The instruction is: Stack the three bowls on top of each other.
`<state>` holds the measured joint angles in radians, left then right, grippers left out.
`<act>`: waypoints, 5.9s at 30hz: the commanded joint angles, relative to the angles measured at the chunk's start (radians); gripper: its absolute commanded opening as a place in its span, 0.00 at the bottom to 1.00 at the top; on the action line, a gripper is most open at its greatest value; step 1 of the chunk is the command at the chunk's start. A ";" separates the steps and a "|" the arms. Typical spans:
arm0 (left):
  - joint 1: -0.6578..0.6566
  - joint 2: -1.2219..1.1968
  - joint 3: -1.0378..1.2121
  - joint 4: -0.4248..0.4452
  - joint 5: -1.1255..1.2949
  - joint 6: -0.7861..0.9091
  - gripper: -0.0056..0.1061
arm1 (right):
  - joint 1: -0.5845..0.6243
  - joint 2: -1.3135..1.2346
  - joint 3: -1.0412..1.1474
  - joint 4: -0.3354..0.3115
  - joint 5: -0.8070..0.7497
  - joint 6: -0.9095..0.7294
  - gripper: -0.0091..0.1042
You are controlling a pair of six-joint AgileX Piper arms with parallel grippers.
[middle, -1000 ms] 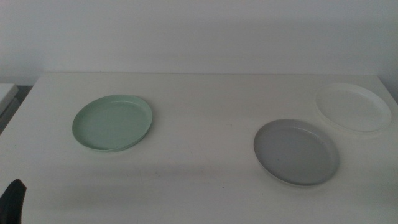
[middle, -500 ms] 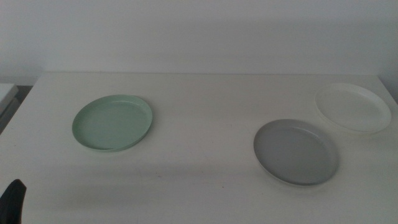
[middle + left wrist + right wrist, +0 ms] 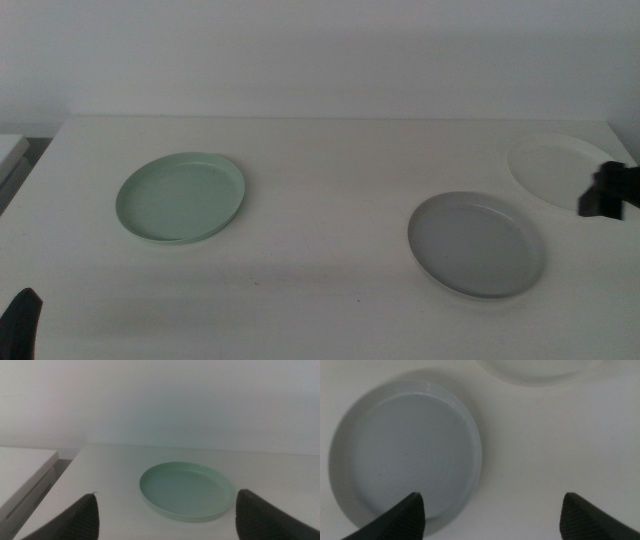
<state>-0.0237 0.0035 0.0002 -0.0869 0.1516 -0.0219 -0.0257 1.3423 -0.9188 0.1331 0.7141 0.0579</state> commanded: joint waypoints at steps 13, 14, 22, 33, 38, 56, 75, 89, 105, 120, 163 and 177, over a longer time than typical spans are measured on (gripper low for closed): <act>-0.006 -0.003 0.000 0.002 -0.013 -0.005 0.89 | 0.077 0.439 -0.225 -0.050 0.020 0.036 0.90; -0.006 -0.003 0.000 0.002 -0.013 -0.005 0.89 | 0.077 0.461 -0.231 -0.050 0.020 0.036 0.90; -0.006 -0.003 0.000 0.002 -0.013 -0.005 0.89 | 0.077 0.568 -0.240 -0.036 -0.021 0.038 0.73; -0.006 -0.003 0.000 0.002 -0.013 -0.005 0.89 | 0.077 0.600 -0.240 -0.034 -0.019 0.038 0.35; -0.006 -0.003 0.000 0.002 -0.013 -0.005 0.89 | 0.077 0.600 -0.240 -0.034 0.000 0.038 0.08; -0.006 -0.003 0.000 0.002 -0.013 -0.005 0.89 | 0.317 0.545 -0.507 -0.017 0.123 0.168 0.06; -0.006 -0.003 0.000 0.002 -0.013 -0.005 0.89 | 0.408 0.721 -0.561 0.044 0.095 0.159 0.08; -0.006 -0.003 0.000 0.002 -0.013 -0.005 0.89 | 0.301 0.636 -0.741 -0.045 0.272 0.065 0.82; -0.006 -0.003 0.000 0.002 -0.013 -0.005 0.89 | -0.205 0.825 -0.951 -0.126 0.256 0.072 0.75; -0.006 -0.003 0.000 0.002 -0.013 -0.005 0.89 | -0.227 0.991 -0.951 -0.120 0.203 0.079 0.53; -0.006 -0.003 0.000 0.002 -0.013 -0.005 0.89 | 0.415 0.660 -0.693 0.045 0.184 -0.002 0.06; -0.006 -0.003 0.000 0.002 -0.013 -0.005 0.89 | 0.415 0.700 -0.677 0.000 0.177 0.024 0.06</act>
<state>-0.0260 0.0035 0.0002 -0.0869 0.1516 -0.0219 0.3904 2.0500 -1.5989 0.1493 0.8925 0.0813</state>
